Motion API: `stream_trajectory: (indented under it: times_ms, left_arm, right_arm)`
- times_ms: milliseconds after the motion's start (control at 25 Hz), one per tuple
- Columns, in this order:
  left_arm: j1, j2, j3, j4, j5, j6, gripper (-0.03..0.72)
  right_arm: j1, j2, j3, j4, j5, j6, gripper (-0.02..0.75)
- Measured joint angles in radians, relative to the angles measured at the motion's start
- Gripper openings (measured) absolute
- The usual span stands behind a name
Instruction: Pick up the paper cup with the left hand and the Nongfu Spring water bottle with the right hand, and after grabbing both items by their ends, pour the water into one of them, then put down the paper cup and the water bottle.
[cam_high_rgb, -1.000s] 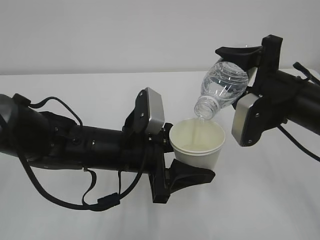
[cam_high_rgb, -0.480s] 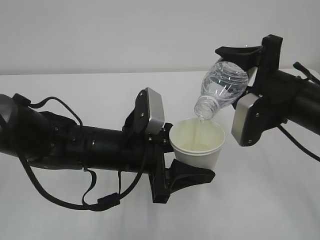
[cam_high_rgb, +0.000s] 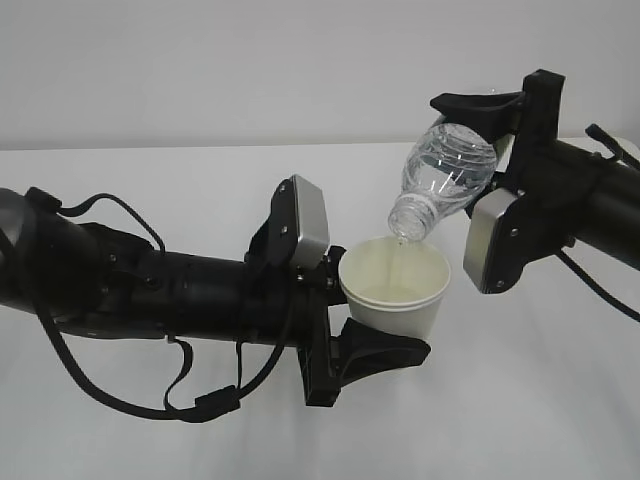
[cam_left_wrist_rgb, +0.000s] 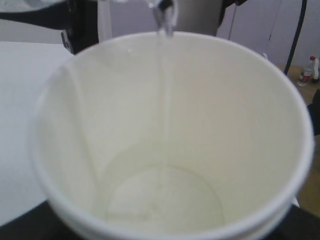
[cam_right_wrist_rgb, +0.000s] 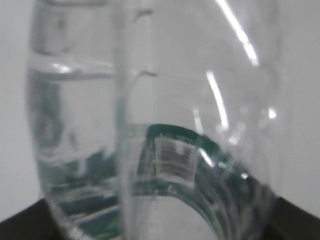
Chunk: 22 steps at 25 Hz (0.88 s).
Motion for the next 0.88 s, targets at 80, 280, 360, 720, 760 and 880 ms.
stream_trajectory:
  times_ms: [80, 280, 360, 720, 760, 880]
  left_arm:
    - [0.000, 0.000, 0.000, 0.000, 0.000, 0.000, 0.484]
    - [0.000, 0.000, 0.000, 0.000, 0.000, 0.000, 0.484]
    - [0.000, 0.000, 0.000, 0.000, 0.000, 0.000, 0.484]
    - [0.000, 0.000, 0.000, 0.000, 0.000, 0.000, 0.484]
    - [0.000, 0.000, 0.000, 0.000, 0.000, 0.000, 0.484]
    - [0.000, 0.000, 0.000, 0.000, 0.000, 0.000, 0.484]
  right_arm:
    - [0.000, 0.000, 0.000, 0.000, 0.000, -0.004, 0.483]
    - [0.000, 0.000, 0.000, 0.000, 0.000, -0.006, 0.483]
    - [0.000, 0.000, 0.000, 0.000, 0.000, -0.006, 0.483]
    - [0.000, 0.000, 0.000, 0.000, -0.002, -0.006, 0.483]
    - [0.000, 0.000, 0.000, 0.000, -0.002, -0.006, 0.483]
    - [0.000, 0.000, 0.000, 0.000, -0.002, -0.006, 0.483]
